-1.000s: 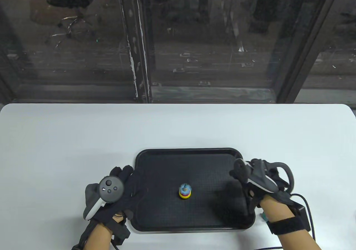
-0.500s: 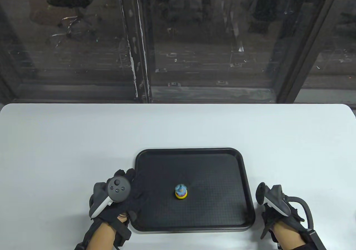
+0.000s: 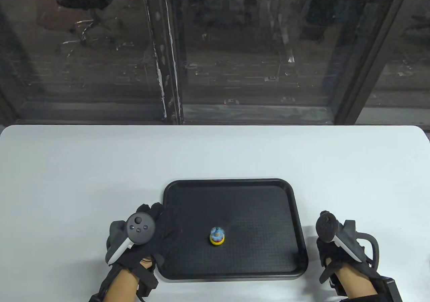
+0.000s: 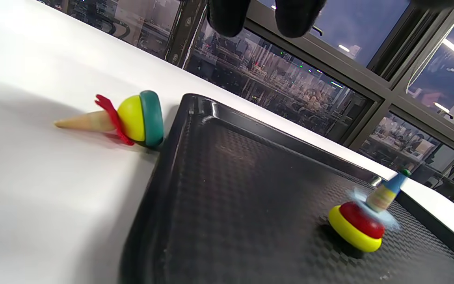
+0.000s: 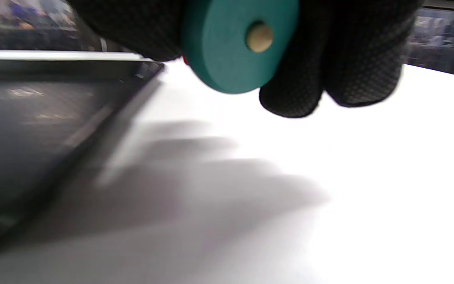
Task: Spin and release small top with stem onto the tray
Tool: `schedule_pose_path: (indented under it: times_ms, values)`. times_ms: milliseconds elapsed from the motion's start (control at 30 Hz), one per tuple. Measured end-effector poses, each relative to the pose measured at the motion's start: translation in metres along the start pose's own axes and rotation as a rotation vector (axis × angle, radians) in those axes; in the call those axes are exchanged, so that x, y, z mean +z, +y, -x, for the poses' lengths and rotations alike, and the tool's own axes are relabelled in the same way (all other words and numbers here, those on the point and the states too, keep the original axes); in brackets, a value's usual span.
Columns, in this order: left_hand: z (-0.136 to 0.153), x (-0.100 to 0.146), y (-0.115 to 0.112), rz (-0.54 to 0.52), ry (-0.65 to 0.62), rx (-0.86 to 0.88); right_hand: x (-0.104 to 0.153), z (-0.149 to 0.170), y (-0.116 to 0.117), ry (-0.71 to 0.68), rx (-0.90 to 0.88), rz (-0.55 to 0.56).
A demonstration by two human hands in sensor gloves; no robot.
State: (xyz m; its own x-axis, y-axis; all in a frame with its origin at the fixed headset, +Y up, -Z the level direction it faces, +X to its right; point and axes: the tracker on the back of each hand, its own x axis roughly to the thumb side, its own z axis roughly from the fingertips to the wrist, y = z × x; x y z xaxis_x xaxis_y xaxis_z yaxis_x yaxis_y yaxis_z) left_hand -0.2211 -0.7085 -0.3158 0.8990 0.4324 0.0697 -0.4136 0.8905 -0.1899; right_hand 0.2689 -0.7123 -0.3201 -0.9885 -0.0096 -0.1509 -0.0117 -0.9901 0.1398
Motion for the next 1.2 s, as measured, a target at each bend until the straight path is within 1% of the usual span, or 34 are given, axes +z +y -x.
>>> schedule_pose_path:
  times_ms: [67,100,167,267,333,400,433,500,600,667,700,733,833,933,1000,1100,1133,1167,1200]
  values:
    - [0.000,0.000,0.000,0.000,0.001,0.004,0.003,-0.008,-0.009,-0.070,-0.086,0.045]
    - [0.000,0.000,0.000,0.002,0.002,0.006,0.005,-0.013,-0.016,-0.113,-0.155,0.083]
    - [-0.001,0.000,0.000,0.004,0.001,0.003,0.006,-0.021,-0.024,-0.170,-0.289,0.122]
    - [0.000,0.000,0.000,0.013,0.001,0.002,0.005,-0.039,-0.029,-0.265,-0.385,0.094]
    - [0.000,0.001,0.000,0.012,0.005,0.007,0.003,-0.053,-0.031,-0.329,-0.311,0.075]
    - [0.002,0.001,0.000,0.014,0.009,0.017,0.003,-0.068,-0.031,-0.393,-0.223,0.143]
    - [0.002,0.001,0.001,0.015,0.010,0.020,0.002,-0.077,-0.030,-0.454,-0.175,0.179]
    - [0.002,0.001,0.001,0.017,0.012,0.022,0.001,-0.091,-0.027,-0.514,-0.103,0.163]
    - [0.002,0.001,0.000,0.018,0.010,0.017,0.000,-0.111,-0.023,-0.591,0.023,0.199]
    - [0.001,0.001,0.000,0.017,0.009,0.010,-0.002,-0.126,-0.019,-0.660,0.082,0.173]
    - [0.001,0.001,0.000,0.018,0.008,0.008,-0.002,-0.130,-0.018,-0.685,0.080,0.167]
    - [0.001,0.001,0.000,0.018,0.008,0.007,0.000,-0.137,-0.016,-0.751,0.092,0.204]
    - [0.002,0.002,0.001,0.010,0.005,0.015,0.001,-0.153,-0.012,-0.879,0.210,0.252]
    - [0.002,0.002,0.002,0.007,0.004,0.021,0.000,-0.160,-0.009,-0.928,0.277,0.305]
    - [0.002,0.002,0.002,0.012,0.005,0.022,-0.004,-0.162,-0.009,-0.920,0.237,0.282]
    - [0.001,0.001,0.002,0.018,0.003,0.027,-0.008,-0.161,-0.009,-0.914,0.239,0.321]
    - [0.001,0.001,0.002,0.017,0.002,0.030,-0.009,-0.161,-0.007,-0.897,0.255,0.346]
    - [0.002,0.001,0.002,0.016,0.003,0.032,-0.008,-0.161,-0.002,-0.868,0.302,0.409]
    - [0.003,0.000,0.003,0.012,0.016,0.037,-0.012,-0.161,-0.001,-0.817,0.442,0.508]
